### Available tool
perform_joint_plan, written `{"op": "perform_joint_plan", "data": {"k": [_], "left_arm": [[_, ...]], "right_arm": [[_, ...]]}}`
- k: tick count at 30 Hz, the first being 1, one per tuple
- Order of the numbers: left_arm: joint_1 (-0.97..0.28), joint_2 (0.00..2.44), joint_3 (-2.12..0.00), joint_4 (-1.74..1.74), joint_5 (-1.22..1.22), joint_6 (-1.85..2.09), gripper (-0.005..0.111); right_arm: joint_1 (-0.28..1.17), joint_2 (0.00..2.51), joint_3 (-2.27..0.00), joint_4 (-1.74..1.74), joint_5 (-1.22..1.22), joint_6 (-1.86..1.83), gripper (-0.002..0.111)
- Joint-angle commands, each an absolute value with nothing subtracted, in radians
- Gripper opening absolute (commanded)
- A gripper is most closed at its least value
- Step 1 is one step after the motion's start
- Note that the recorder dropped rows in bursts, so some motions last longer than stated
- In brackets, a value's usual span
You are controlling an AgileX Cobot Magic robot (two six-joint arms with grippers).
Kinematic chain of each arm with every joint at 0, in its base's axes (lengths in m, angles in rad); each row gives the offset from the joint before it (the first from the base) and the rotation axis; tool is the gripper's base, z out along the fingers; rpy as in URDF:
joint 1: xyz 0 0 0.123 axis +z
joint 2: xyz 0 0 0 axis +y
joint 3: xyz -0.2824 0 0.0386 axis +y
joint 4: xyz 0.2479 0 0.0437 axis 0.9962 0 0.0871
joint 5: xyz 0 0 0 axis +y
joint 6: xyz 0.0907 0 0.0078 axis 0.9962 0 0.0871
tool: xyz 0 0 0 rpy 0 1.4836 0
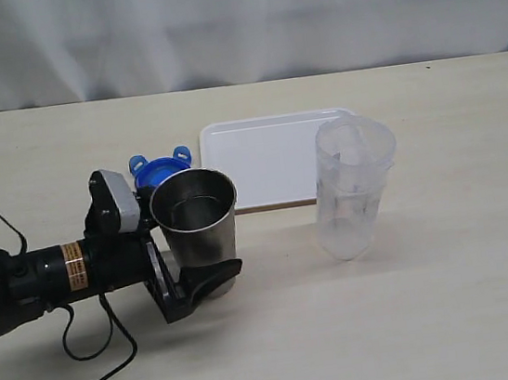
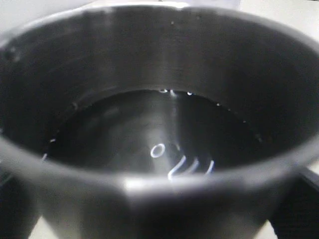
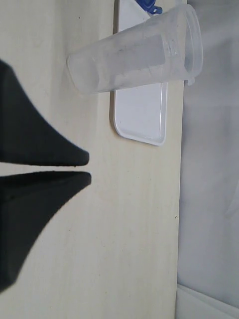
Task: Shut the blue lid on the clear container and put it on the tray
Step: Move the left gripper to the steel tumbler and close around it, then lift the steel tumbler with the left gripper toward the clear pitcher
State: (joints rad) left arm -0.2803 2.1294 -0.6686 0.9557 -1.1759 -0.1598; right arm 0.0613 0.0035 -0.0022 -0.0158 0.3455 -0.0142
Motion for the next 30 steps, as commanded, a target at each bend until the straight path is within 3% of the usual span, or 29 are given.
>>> {"op": "perform_joint_plan", "data": {"k": [1,30], "left_arm": [[-0.313,2.137,-0.698,0.938,-1.14,-0.161,0.105],[-0.318,2.137,-0.702,0.921,-1.221,-0.154,0.105]], "right_arm": [[0.057,0.0,0.0,-0.014,0.346,-0.01,0.004],[0.057,0.0,0.0,-0.014,0.346,-0.01,0.004]]}}
